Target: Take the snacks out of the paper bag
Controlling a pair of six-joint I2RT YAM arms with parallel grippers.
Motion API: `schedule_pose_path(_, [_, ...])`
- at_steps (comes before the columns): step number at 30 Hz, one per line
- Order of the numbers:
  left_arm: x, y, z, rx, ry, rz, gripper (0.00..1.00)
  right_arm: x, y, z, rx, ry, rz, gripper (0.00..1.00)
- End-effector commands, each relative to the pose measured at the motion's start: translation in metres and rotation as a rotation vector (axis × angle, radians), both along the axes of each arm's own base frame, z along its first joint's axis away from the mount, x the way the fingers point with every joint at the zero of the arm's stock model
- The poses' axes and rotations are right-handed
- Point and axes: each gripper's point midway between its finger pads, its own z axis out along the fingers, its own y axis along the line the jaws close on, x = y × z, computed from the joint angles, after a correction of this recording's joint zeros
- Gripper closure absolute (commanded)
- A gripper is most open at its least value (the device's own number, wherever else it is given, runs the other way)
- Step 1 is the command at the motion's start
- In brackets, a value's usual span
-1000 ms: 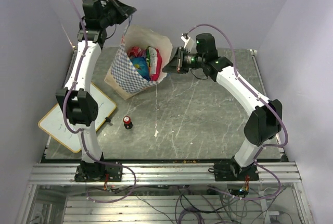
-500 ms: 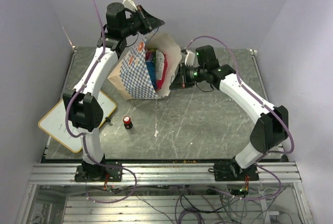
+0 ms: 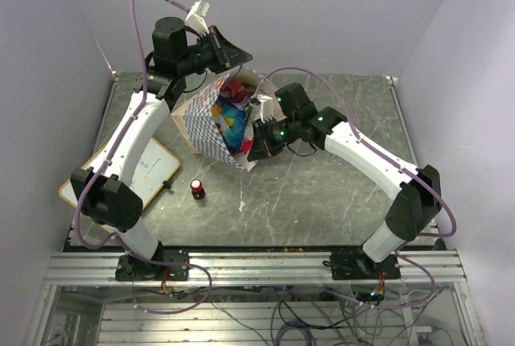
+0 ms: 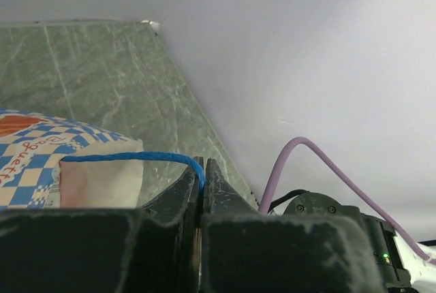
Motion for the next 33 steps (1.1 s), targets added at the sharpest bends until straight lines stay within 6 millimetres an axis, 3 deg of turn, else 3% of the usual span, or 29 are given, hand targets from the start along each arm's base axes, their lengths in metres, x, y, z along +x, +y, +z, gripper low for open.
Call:
schedule_pose_path(1, [-0.024,0.007,0.007,0.075,-0.037,-0.01,0.93,-0.005,0.006,0.004,-0.025,-0.025,0.032,0.92])
schedule_pose_path(5, [-0.031,0.013,0.002,0.094,-0.022,0.011,0.93,0.011,-0.012,0.003,-0.105,-0.104,-0.083,0.84])
schedule_pose_path(12, [-0.033,0.018,-0.007,0.123,0.002,0.033,0.93,0.024,-0.069,0.006,-0.234,-0.207,-0.289,0.65])
schedule_pose_path(21, [-0.033,0.021,-0.01,0.123,0.035,0.022,0.93,0.04,-0.12,0.046,-0.29,-0.364,-0.471,0.16])
schedule_pose_path(25, [-0.034,0.021,-0.005,0.103,0.045,0.011,0.93,0.061,-0.111,0.063,-0.235,-0.412,-0.483,0.09])
schedule_pose_path(33, [-0.035,0.02,-0.002,0.063,0.099,0.014,0.93,0.123,-0.035,0.066,-0.009,-0.455,-0.43,0.11])
